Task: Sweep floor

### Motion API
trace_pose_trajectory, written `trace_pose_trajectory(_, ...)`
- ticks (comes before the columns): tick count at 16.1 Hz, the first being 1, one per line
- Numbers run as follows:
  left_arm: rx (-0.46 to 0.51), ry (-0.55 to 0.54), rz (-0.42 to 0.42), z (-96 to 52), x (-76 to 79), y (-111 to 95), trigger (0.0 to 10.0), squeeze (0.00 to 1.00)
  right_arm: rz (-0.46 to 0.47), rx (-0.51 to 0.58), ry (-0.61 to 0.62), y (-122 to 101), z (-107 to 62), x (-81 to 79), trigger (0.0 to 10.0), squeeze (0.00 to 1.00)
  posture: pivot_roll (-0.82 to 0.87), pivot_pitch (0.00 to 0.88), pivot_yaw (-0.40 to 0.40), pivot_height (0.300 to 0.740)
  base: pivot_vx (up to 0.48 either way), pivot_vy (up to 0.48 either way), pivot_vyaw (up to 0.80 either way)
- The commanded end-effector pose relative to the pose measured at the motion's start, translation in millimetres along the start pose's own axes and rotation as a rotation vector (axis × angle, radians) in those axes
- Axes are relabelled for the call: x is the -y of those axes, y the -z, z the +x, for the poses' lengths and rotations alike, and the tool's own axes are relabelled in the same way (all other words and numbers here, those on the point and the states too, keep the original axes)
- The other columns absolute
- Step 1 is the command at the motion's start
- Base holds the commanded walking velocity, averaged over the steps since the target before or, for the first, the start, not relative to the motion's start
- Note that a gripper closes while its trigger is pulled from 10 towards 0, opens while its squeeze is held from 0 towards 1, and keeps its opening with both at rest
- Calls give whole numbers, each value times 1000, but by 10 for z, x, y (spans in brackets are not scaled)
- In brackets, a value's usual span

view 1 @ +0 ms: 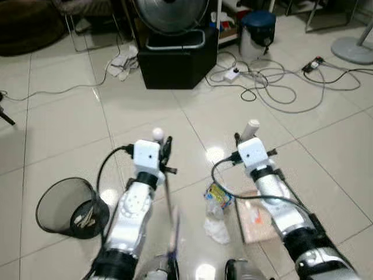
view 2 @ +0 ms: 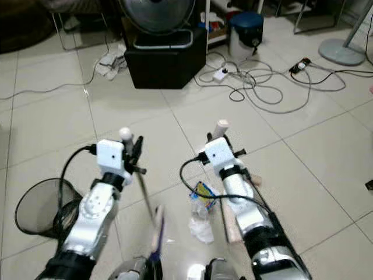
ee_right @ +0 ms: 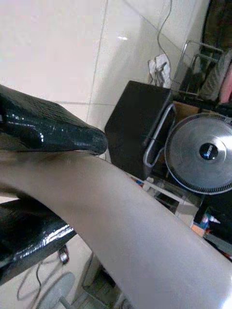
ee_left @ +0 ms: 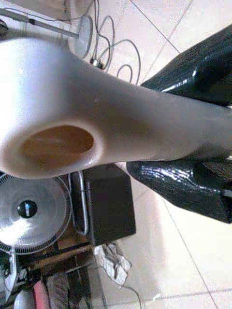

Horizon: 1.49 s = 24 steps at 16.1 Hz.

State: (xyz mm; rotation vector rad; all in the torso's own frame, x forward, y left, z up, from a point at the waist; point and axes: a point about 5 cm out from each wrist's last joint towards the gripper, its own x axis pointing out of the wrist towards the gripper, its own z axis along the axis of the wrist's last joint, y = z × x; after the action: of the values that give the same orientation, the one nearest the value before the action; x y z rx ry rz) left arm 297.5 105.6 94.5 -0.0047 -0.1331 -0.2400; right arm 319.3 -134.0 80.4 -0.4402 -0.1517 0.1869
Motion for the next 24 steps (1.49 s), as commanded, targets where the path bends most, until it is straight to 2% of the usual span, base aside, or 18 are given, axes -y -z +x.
trace_pose_trajectory(1, -8, -10, -22, 13, 5, 36, 10000, 0, 25, 6, -35, 1, -8, -109, 10000, 0, -3, 217, 79, 740, 0, 0, 0)
trace_pose_trajectory(3, -42, 12, -55, 38, 69, 118, 10000, 0, 25, 9, -142, 17, -78, -368, 10000, 0, -5, 219, 78, 740, 0, 0, 0)
trace_pose_trajectory(4, -44, 13, -59, 41, 74, 123, 10000, 0, 26, 10, -148, 18, -82, -386, 10000, 0, -5, 219, 78, 740, 0, 0, 0)
trace_pose_trajectory(5, -49, -3, -117, 64, 95, 136, 10000, 0, 55, 13, -151, 0, -81, -445, 10000, 0, -7, 221, 77, 740, 0, 0, 0)
trace_pose_trajectory(7, -38, -31, -191, 103, 111, 122, 10000, 0, 112, 16, -130, -32, -58, -472, 10000, 0, -11, 220, 76, 740, 0, 0, 0)
trace_pose_trajectory(9, -1, -66, -314, 146, 132, 60, 10000, 0, 173, 33, -112, -96, -8, -485, 10000, 0, -16, 219, 74, 740, 0, 0, 0)
trace_pose_trajectory(11, 29, -60, -351, 174, 145, 10, 10000, 0, 193, 47, -118, -125, 6, -501, 10000, 0, -17, 213, 72, 740, 0, 0, 0)
trace_pose_trajectory(13, 83, -6, -358, 209, 193, -92, 10000, 0, 192, 64, -136, -142, -1, -515, 10000, 0, -20, 208, 71, 740, 0, 0, 0)
trace_pose_trajectory(16, 121, 86, -313, 250, 226, -185, 10000, 0, 192, 75, -142, -115, -44, -482, 10000, 0, -22, 191, 70, 740, 0, 0, 0)
trace_pose_trajectory(18, 134, 131, -270, 251, 181, -221, 10000, 0, 204, 78, -117, -76, -91, -412, 10000, 0, -17, 176, 69, 740, 0, 0, 0)
trace_pose_trajectory(20, 149, 150, -263, 257, 112, -273, 10000, 0, 227, 81, -77, -40, -146, -326, 10000, 0, -13, 168, 72, 740, 0, 0, 0)
trace_pose_trajectory(22, 173, 185, -259, 268, 29, -359, 10000, 0, 268, 74, 16, 47, -265, -148, 10000, 0, -15, 152, 82, 740, 0, 0, 0)
trace_pose_trajectory(24, 187, 237, -263, 287, 12, -426, 10000, 0, 297, 77, 83, 86, -350, -14, 10000, 0, -19, 139, 90, 740, 0, 0, 0)
